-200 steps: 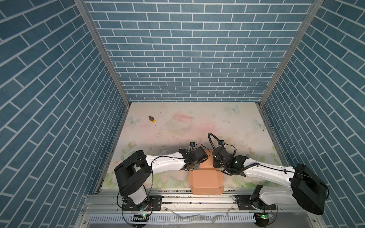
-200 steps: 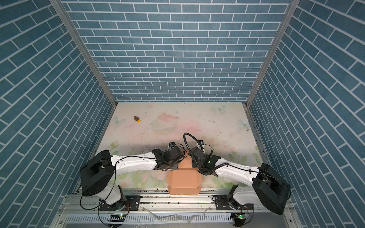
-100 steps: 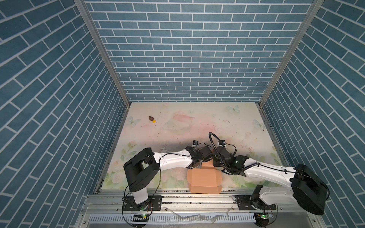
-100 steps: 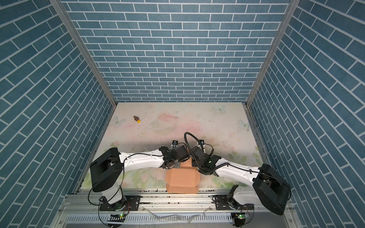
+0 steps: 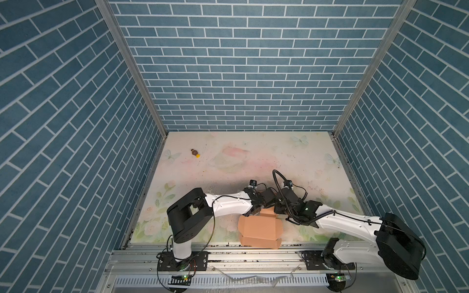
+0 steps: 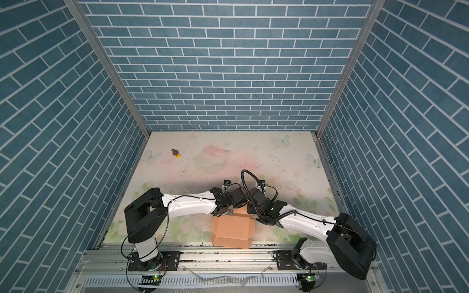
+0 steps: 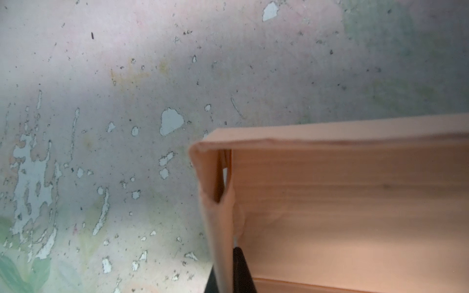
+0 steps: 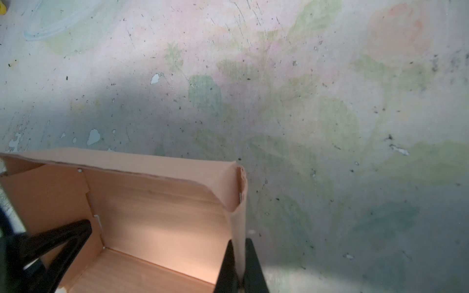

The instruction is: Fold the paper box

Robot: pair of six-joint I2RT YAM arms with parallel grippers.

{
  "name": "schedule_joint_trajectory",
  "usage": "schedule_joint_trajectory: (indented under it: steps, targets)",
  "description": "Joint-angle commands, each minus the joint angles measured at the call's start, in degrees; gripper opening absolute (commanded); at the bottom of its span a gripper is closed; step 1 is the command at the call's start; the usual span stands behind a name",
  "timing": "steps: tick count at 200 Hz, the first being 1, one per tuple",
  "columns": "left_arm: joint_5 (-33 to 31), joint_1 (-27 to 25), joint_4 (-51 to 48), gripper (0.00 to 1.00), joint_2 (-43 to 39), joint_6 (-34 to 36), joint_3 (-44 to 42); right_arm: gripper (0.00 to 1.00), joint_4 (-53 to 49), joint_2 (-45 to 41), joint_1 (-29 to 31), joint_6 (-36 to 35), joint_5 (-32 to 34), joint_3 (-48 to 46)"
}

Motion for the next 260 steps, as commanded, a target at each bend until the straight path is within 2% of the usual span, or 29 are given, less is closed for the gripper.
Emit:
schedule_joint_trajectory:
  steps: [1,17,36,52,81,103,129,176,222,240,260]
  targets:
    - [-1.81,-1.61,-1.77,0.01,2.09,0.86,-0.17,0.00,-1.37,0.65,1.72,2.19,3.11,0.55]
    - [-0.88,-1.56,1.69,0.06,-1.00,1.22,-2.94,0.00,-1.75,0.63,1.78,2.23,3.22,0.59]
    - [1.81,-1.22,7.86,0.29,-6.71,1.64,-7.68,0.00,-1.97,0.65,1.82,2.07,3.33,0.55]
    - [3.47,-1.06,11.14,0.42,-11.09,2.54,-10.20,0.00,-1.74,0.90,1.79,1.88,3.38,0.51]
    - [5.77,-0.78,12.26,0.53,-15.52,5.10,-11.00,0.00,-1.02,1.96,1.75,1.40,3.41,0.46]
    - [7.26,-0.43,13.22,0.58,-17.82,5.55,-11.97,0.00,-0.56,2.84,1.72,0.93,3.10,0.55]
    - [9.01,1.08,14.04,0.59,-20.29,4.98,-13.75,0.00,-0.56,3.12,1.75,0.49,2.85,0.45]
    - [10.12,3.04,10.69,0.55,-20.20,4.89,-14.12,0.00,-0.93,2.26,1.77,0.04,2.75,0.63]
    - [13.34,7.02,12.28,0.42,-21.06,6.95,-15.49,0.00,-0.56,1.66,1.75,-0.14,2.89,0.16]
    - [15.53,7.09,13.26,0.38,-19.82,8.81,-14.87,0.00,-0.62,1.47,1.85,-0.14,2.88,0.11]
    - [17.36,7.09,14.09,0.30,-18.58,9.30,-14.85,0.00,-0.55,1.46,1.78,-0.22,2.92,0.19]
